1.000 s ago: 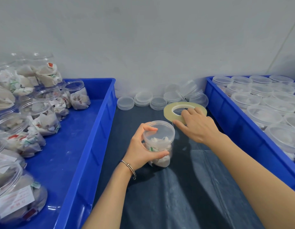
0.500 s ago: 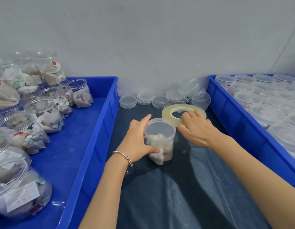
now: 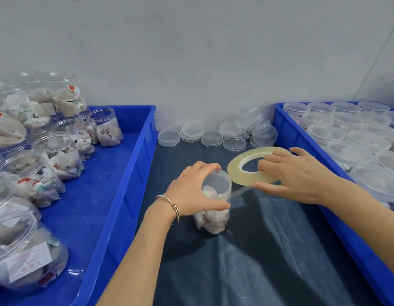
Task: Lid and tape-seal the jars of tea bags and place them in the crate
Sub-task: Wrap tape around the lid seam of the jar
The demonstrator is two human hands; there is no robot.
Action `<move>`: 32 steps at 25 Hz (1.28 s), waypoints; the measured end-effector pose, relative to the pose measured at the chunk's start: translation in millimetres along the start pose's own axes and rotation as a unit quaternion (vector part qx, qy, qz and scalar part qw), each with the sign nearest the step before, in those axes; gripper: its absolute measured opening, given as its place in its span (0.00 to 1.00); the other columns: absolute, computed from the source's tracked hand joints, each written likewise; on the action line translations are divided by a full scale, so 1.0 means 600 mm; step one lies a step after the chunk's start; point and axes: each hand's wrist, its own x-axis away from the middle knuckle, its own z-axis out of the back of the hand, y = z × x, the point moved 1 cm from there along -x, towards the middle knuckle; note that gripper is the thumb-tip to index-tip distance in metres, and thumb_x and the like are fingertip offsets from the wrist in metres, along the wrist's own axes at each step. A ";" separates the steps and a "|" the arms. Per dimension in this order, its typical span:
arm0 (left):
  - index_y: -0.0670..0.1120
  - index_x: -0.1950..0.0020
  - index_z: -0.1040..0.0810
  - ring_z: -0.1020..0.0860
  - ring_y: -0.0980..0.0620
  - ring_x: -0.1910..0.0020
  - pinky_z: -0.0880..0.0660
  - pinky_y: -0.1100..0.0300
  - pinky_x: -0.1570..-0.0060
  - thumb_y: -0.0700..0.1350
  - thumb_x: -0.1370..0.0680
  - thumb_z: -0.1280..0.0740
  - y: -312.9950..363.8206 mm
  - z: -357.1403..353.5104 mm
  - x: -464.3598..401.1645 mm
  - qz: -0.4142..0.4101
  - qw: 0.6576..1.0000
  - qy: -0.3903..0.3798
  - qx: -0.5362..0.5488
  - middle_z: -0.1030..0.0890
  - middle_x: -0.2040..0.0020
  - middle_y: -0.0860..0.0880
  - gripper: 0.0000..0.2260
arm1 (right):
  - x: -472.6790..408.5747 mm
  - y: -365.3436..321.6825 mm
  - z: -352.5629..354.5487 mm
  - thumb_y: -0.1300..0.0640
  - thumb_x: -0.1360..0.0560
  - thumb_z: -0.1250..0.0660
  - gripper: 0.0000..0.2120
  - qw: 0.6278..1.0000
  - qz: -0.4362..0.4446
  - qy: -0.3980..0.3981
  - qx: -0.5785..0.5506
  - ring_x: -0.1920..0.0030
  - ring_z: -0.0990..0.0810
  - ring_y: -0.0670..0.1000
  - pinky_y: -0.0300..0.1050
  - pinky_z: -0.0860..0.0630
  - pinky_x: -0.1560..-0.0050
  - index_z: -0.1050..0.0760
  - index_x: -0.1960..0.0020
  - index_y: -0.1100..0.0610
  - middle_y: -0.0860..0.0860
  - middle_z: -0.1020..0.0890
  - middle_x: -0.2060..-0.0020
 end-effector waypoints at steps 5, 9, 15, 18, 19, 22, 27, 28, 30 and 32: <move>0.62 0.32 0.36 0.37 0.56 0.34 0.36 0.49 0.33 0.57 0.33 0.24 -0.007 0.025 -0.007 -0.021 0.997 -0.075 -0.017 0.34 0.34 0.62 0.33 | 0.018 0.048 -0.015 0.35 0.32 0.62 0.25 0.999 -0.031 -0.004 -0.043 0.47 0.34 0.42 0.54 0.44 0.32 0.33 0.54 0.48 0.39 0.28 0.55; 0.64 0.34 0.37 0.39 0.55 0.38 0.31 0.55 0.42 0.46 0.33 0.23 0.011 0.043 -0.021 -0.023 0.980 -0.176 -0.092 0.35 0.35 0.64 0.35 | 0.008 0.035 -0.033 0.35 0.27 0.55 0.19 0.994 -0.048 -0.025 -0.098 0.50 0.35 0.44 0.44 0.31 0.54 0.35 0.54 0.49 0.40 0.32 0.56; 0.58 0.40 0.36 0.42 0.49 0.35 0.31 0.57 0.55 0.32 0.33 0.37 0.030 0.025 -0.017 -0.019 0.978 -0.143 -0.154 0.38 0.40 0.65 0.29 | -0.042 -0.037 -0.055 0.37 0.22 0.50 0.20 0.981 -0.102 0.006 -0.166 0.44 0.33 0.50 0.49 0.28 0.55 0.34 0.50 0.55 0.46 0.30 0.50; 0.58 0.43 0.37 0.43 0.49 0.34 0.39 0.48 0.37 0.47 0.30 0.29 0.029 0.002 -0.005 -0.028 0.986 -0.084 -0.143 0.38 0.40 0.64 0.22 | -0.058 -0.058 -0.062 0.37 0.21 0.50 0.20 0.979 -0.110 0.018 -0.169 0.44 0.35 0.50 0.51 0.30 0.51 0.35 0.51 0.54 0.46 0.33 0.51; 0.58 0.42 0.37 0.44 0.50 0.33 0.43 0.46 0.35 0.56 0.30 0.29 0.029 -0.007 -0.002 -0.018 0.989 -0.052 -0.138 0.37 0.40 0.63 0.22 | -0.061 -0.061 -0.062 0.37 0.21 0.50 0.19 0.978 -0.112 0.023 -0.173 0.45 0.35 0.50 0.51 0.30 0.51 0.36 0.51 0.54 0.45 0.34 0.52; 0.53 0.33 0.39 0.42 0.51 0.30 0.46 0.46 0.30 0.63 0.27 0.35 0.027 -0.030 -0.005 0.027 0.989 0.065 -0.133 0.34 0.34 0.57 0.28 | -0.064 -0.063 -0.063 0.38 0.21 0.50 0.19 0.975 -0.124 0.031 -0.181 0.44 0.34 0.50 0.53 0.29 0.50 0.35 0.51 0.54 0.47 0.32 0.50; 0.50 0.29 0.42 0.52 0.51 0.24 0.53 0.39 0.29 0.60 0.24 0.37 0.019 -0.036 -0.007 0.090 0.983 0.080 -0.142 0.42 0.26 0.56 0.29 | -0.053 -0.054 -0.064 0.38 0.21 0.51 0.21 0.973 -0.139 0.052 -0.179 0.45 0.34 0.51 0.53 0.28 0.50 0.33 0.47 0.55 0.49 0.29 0.46; 0.52 0.30 0.42 0.55 0.50 0.24 0.52 0.35 0.31 0.60 0.24 0.37 0.020 -0.033 -0.007 0.106 0.985 0.061 -0.124 0.42 0.27 0.59 0.26 | -0.049 -0.051 -0.063 0.38 0.22 0.52 0.21 0.975 -0.135 0.056 -0.170 0.45 0.34 0.51 0.52 0.29 0.52 0.33 0.47 0.55 0.48 0.30 0.47; 0.55 0.34 0.41 0.56 0.49 0.24 0.48 0.31 0.35 0.58 0.24 0.36 0.021 -0.026 -0.007 0.126 0.988 0.031 -0.088 0.41 0.29 0.61 0.23 | -0.043 -0.048 -0.061 0.37 0.22 0.52 0.21 0.978 -0.126 0.064 -0.152 0.47 0.35 0.50 0.49 0.32 0.54 0.34 0.49 0.54 0.47 0.30 0.48; 0.56 0.37 0.40 0.56 0.49 0.25 0.47 0.32 0.36 0.53 0.24 0.35 0.022 -0.020 -0.007 0.128 0.990 0.017 -0.057 0.39 0.31 0.61 0.20 | -0.044 -0.054 -0.058 0.37 0.22 0.52 0.21 0.980 -0.120 0.067 -0.145 0.47 0.35 0.49 0.48 0.34 0.55 0.34 0.49 0.54 0.47 0.30 0.48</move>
